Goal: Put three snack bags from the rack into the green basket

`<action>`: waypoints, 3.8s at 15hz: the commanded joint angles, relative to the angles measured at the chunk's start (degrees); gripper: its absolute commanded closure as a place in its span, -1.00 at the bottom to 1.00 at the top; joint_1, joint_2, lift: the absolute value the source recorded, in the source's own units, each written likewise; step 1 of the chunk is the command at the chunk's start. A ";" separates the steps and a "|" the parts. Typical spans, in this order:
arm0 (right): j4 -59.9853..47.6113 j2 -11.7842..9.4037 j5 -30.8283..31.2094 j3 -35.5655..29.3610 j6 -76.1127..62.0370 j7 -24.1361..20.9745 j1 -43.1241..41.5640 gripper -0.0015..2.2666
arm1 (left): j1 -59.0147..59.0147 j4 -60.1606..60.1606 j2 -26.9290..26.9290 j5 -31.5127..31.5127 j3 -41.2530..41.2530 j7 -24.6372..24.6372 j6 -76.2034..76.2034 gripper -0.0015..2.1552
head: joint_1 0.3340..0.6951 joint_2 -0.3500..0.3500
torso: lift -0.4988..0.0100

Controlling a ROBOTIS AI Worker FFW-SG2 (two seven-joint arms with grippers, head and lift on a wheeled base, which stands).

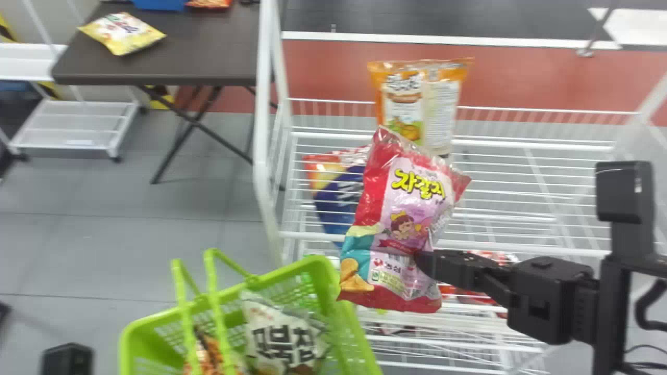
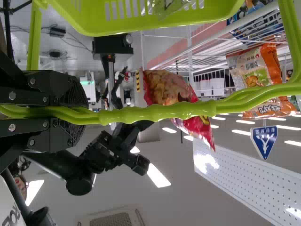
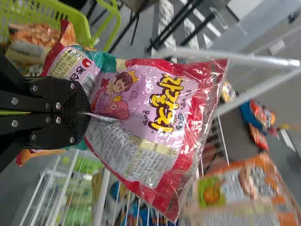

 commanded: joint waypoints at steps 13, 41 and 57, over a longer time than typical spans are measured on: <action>25.58 -2.01 11.91 30.09 0.13 -0.02 -6.47 0.96 | -6.19 -0.57 0.00 0.62 -5.42 -0.57 0.07 0.99 | 1.00 1.00 | 0.96; 33.85 3.31 29.05 5.13 -89.11 -5.21 19.81 -0.95 | -3.99 3.65 0.70 0.97 -1.82 -0.57 0.07 0.99 | 1.00 -0.44 | 0.96; 33.49 3.31 26.85 4.26 -92.09 -5.29 22.18 -0.94 | -3.37 3.38 0.87 1.50 -1.90 -0.57 0.07 0.99 | 1.00 -0.51 | 0.96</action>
